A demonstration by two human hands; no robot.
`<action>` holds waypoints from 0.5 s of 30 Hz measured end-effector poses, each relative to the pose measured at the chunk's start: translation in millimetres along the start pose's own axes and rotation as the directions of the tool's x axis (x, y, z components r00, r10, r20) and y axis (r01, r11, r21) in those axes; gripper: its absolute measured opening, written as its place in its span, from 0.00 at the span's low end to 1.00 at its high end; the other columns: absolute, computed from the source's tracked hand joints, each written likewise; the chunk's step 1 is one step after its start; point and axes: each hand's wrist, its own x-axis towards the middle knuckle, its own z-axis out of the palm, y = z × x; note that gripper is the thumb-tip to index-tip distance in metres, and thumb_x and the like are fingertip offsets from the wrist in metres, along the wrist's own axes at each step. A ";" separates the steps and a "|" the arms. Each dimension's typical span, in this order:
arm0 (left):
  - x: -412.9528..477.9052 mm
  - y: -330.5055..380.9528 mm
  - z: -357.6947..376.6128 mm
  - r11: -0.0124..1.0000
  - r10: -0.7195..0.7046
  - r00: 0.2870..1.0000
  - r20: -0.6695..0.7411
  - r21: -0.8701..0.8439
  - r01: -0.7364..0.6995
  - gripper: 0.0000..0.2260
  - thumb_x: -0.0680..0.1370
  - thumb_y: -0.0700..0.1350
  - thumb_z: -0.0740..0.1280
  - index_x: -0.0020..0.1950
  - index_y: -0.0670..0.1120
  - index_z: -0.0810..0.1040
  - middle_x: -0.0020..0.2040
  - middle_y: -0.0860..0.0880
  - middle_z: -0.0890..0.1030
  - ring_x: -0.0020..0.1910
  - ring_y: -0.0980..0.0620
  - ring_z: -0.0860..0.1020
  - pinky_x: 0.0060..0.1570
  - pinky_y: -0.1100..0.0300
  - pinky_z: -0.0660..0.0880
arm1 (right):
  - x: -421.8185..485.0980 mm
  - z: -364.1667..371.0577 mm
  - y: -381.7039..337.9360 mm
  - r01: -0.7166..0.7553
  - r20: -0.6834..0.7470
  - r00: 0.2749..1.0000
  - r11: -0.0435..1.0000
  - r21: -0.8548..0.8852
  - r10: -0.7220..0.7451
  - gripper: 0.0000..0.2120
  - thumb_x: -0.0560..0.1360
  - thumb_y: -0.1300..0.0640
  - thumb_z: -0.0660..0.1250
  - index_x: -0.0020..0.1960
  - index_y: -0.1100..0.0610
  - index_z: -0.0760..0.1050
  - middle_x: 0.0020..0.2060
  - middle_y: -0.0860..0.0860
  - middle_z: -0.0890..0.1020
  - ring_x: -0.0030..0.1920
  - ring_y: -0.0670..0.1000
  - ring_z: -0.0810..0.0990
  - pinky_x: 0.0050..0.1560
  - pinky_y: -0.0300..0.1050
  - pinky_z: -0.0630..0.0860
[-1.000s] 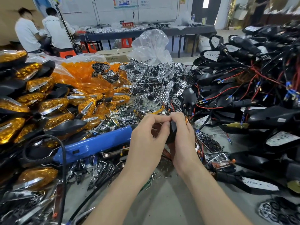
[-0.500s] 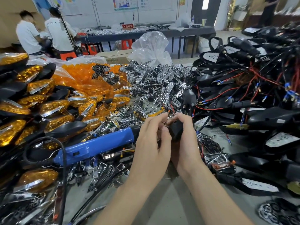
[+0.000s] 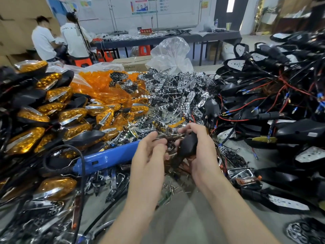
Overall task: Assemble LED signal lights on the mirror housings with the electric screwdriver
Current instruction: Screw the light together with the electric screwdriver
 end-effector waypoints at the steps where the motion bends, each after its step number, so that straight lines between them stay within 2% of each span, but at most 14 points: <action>1: -2.8 1.6 -8.5 0.989 -0.084 0.995 -0.051 -0.127 0.077 0.12 0.82 0.39 0.63 0.62 0.51 0.77 0.49 0.54 0.86 0.50 0.57 0.84 0.55 0.59 0.77 | 0.0 2.6 -0.5 0.020 0.011 1.000 1.000 -0.005 -0.020 0.16 0.64 0.43 0.72 0.43 0.53 0.84 0.38 0.52 0.84 0.33 0.51 0.80 0.37 0.45 0.76; 4: -11.2 3.6 -34.1 0.896 -0.280 0.952 -0.120 -0.389 0.215 0.08 0.82 0.38 0.62 0.60 0.42 0.77 0.49 0.42 0.86 0.49 0.48 0.86 0.53 0.53 0.80 | -0.7 13.7 -1.4 0.051 0.106 0.993 0.999 -0.009 -0.050 0.18 0.66 0.43 0.71 0.49 0.53 0.85 0.47 0.50 0.87 0.32 0.50 0.81 0.32 0.44 0.78; 7: -15.4 2.0 -49.6 0.816 -0.399 0.905 -0.144 -0.507 0.279 0.05 0.82 0.40 0.61 0.53 0.40 0.76 0.51 0.34 0.84 0.49 0.42 0.85 0.48 0.52 0.81 | -6.0 28.6 -2.4 -0.049 0.155 0.986 0.992 -0.112 0.067 0.28 0.62 0.42 0.73 0.57 0.57 0.82 0.41 0.52 0.88 0.31 0.52 0.82 0.30 0.43 0.78; 8: -13.7 3.2 -50.8 0.791 -0.426 0.895 -0.136 -0.536 0.295 0.04 0.82 0.40 0.62 0.54 0.41 0.75 0.52 0.32 0.82 0.51 0.40 0.85 0.48 0.51 0.81 | -7.5 31.9 -2.1 -0.091 0.153 0.982 0.986 -0.138 0.112 0.26 0.65 0.44 0.73 0.57 0.59 0.80 0.38 0.53 0.87 0.30 0.52 0.82 0.29 0.43 0.78; 11: 1.7 6.6 -46.2 0.747 -0.498 0.851 -0.165 -0.580 0.324 0.06 0.82 0.40 0.62 0.57 0.38 0.72 0.58 0.29 0.77 0.53 0.37 0.82 0.48 0.50 0.81 | -10.4 33.7 -0.5 -0.103 0.144 0.980 0.971 -0.216 0.136 0.08 0.76 0.53 0.70 0.49 0.58 0.77 0.34 0.53 0.85 0.28 0.53 0.81 0.28 0.42 0.77; 13: 16.1 9.3 -39.0 0.715 -0.551 0.811 -0.197 -0.613 0.337 0.12 0.82 0.41 0.63 0.63 0.38 0.68 0.62 0.30 0.74 0.54 0.37 0.80 0.51 0.47 0.79 | -11.1 31.2 -0.1 -0.077 0.158 0.980 0.965 -0.252 0.119 0.07 0.78 0.54 0.69 0.47 0.57 0.75 0.33 0.53 0.83 0.28 0.53 0.80 0.28 0.43 0.78; 15: 29.7 13.0 -32.5 0.676 -0.594 0.784 -0.179 -0.639 0.366 0.15 0.82 0.42 0.64 0.66 0.39 0.67 0.62 0.32 0.72 0.56 0.36 0.78 0.59 0.41 0.76 | -11.3 29.3 0.0 -0.057 0.161 0.981 0.959 -0.278 0.105 0.09 0.78 0.52 0.70 0.46 0.57 0.75 0.35 0.55 0.82 0.29 0.53 0.80 0.29 0.44 0.78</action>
